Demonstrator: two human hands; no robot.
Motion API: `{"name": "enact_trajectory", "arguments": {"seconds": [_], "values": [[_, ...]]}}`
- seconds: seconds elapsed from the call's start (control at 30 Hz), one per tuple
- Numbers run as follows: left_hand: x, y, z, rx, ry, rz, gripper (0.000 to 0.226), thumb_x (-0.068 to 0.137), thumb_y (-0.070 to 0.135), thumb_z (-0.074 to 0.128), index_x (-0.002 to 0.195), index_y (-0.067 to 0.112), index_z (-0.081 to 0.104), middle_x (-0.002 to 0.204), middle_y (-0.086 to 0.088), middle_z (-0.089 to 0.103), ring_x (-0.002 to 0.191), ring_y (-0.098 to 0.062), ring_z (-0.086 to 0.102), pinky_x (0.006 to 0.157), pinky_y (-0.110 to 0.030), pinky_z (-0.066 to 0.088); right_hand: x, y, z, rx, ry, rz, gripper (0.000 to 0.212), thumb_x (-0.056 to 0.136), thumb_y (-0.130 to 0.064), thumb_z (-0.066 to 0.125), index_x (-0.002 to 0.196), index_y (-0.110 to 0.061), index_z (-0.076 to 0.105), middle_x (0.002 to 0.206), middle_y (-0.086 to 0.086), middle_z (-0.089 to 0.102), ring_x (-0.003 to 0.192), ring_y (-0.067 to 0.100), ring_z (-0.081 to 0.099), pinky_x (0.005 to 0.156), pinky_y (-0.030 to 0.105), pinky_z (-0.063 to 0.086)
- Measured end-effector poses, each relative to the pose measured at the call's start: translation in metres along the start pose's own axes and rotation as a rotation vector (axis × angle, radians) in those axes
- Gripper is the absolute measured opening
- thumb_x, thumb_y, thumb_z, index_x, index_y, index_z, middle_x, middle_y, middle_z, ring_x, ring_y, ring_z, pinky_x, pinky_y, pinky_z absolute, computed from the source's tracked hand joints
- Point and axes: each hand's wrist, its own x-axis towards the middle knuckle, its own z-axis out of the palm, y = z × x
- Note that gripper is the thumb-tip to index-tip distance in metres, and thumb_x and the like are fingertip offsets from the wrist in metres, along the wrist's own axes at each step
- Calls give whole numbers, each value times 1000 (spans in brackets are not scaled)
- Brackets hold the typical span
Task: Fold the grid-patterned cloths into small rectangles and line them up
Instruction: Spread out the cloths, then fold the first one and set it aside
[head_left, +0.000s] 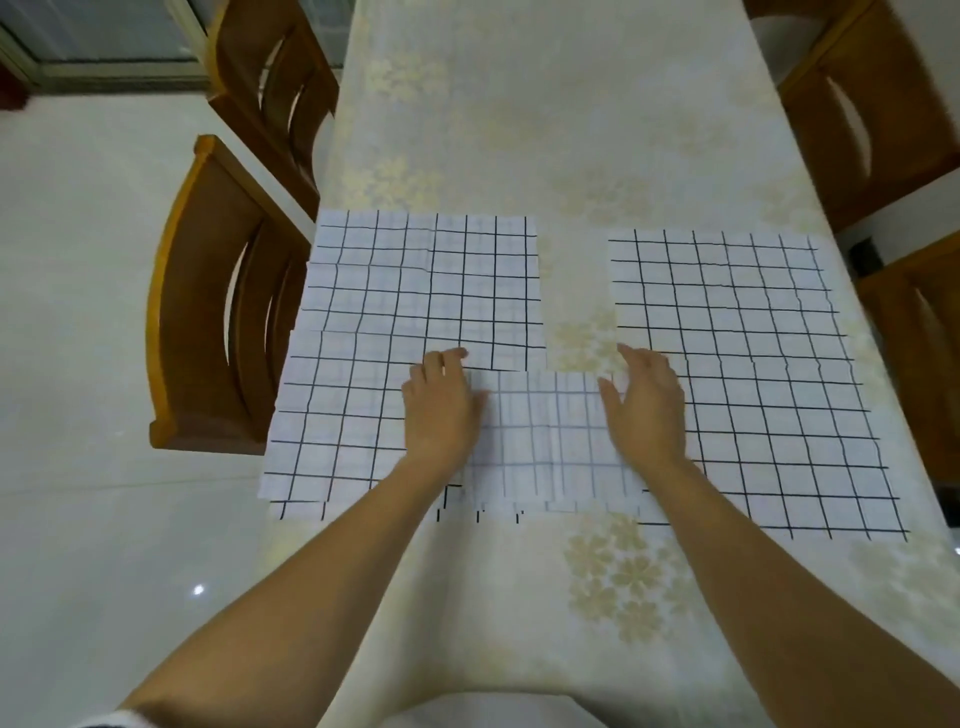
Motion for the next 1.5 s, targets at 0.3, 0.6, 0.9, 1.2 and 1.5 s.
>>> {"name": "enact_trajectory", "arguments": {"seconds": [0.3,0.6,0.9,1.2,1.5], "values": [[-10,24,39,221,-537,339,115,86,57,68,160,16,-9,167,2,-17,152,-29,-21,123,-46,-12,-44,-16,59,-226,-246,-274,52,105,-24,36,154,-7,29,162,10,26,151,29,19,121,48,25],[-1,13,37,347,-594,317,144,61,74,78,155,36,-24,160,5,-36,146,-35,-33,119,-59,-16,-46,3,48,-416,-324,-217,71,100,-62,2,158,-23,-12,165,6,-17,151,24,-19,125,45,-1],[-11,-14,28,495,-480,368,145,57,95,55,150,31,-36,159,-3,-39,147,-33,-32,119,-62,-10,-34,15,38,-454,-368,-144,82,94,-73,-6,154,-20,-22,162,8,-27,149,27,-27,124,50,-2],[-16,-15,16,506,-462,299,146,59,94,54,152,22,-32,159,-5,-38,148,-35,-29,120,-57,-16,-24,7,28,-487,-408,-168,91,91,-78,0,156,-17,-16,164,8,-21,149,30,-25,121,51,-11],[6,26,27,217,-540,304,119,79,64,73,161,25,-3,168,2,-16,154,-27,-14,124,-55,-2,41,-25,10,-418,-490,-172,71,82,-63,65,136,-22,45,136,9,50,132,33,35,118,53,17]]}}
